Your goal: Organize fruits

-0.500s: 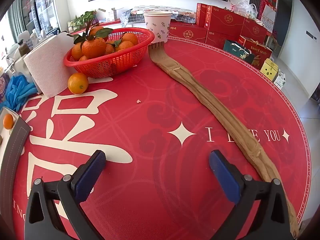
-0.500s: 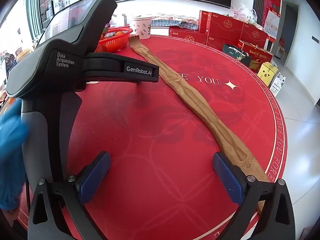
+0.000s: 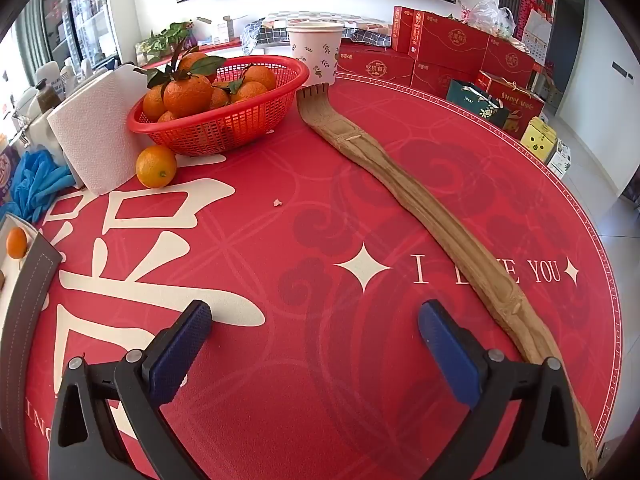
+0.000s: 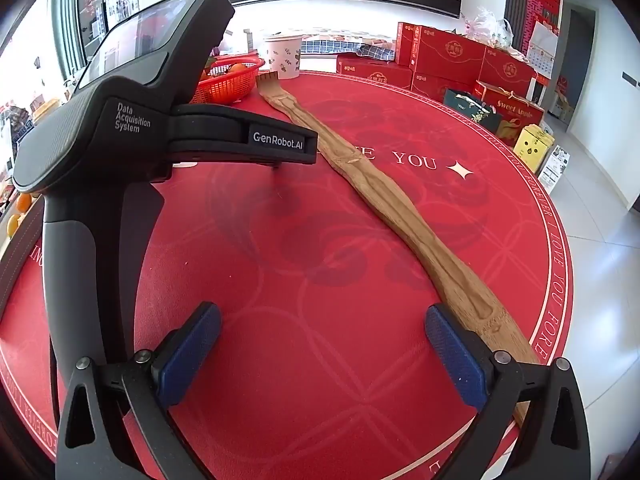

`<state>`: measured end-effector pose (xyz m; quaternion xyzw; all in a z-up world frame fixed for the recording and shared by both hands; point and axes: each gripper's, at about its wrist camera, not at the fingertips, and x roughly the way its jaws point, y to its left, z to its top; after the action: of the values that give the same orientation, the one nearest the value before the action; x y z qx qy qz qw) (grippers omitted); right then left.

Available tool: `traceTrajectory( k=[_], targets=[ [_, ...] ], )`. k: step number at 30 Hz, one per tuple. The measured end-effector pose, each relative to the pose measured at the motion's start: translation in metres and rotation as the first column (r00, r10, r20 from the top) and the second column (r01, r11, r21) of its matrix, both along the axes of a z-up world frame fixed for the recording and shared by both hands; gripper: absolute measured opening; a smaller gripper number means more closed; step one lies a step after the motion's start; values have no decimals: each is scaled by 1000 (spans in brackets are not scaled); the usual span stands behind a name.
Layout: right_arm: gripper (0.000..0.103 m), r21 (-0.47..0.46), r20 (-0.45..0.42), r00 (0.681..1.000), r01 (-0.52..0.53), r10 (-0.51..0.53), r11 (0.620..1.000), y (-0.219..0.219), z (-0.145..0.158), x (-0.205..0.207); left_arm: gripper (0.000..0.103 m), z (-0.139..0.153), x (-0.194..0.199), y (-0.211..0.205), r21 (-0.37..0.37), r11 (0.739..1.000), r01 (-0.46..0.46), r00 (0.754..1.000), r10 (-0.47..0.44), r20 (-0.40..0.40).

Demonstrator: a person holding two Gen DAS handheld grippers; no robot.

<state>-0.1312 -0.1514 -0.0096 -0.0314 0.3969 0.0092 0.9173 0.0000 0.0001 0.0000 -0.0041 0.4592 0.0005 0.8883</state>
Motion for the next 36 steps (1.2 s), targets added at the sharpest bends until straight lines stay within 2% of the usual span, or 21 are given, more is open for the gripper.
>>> traceTrajectory(
  k=[36],
  targets=[
    [102, -3, 9, 1000, 5, -5, 1000, 0, -1, -6, 103, 0, 0, 0, 0, 1000, 0, 1000, 0, 0]
  ],
)
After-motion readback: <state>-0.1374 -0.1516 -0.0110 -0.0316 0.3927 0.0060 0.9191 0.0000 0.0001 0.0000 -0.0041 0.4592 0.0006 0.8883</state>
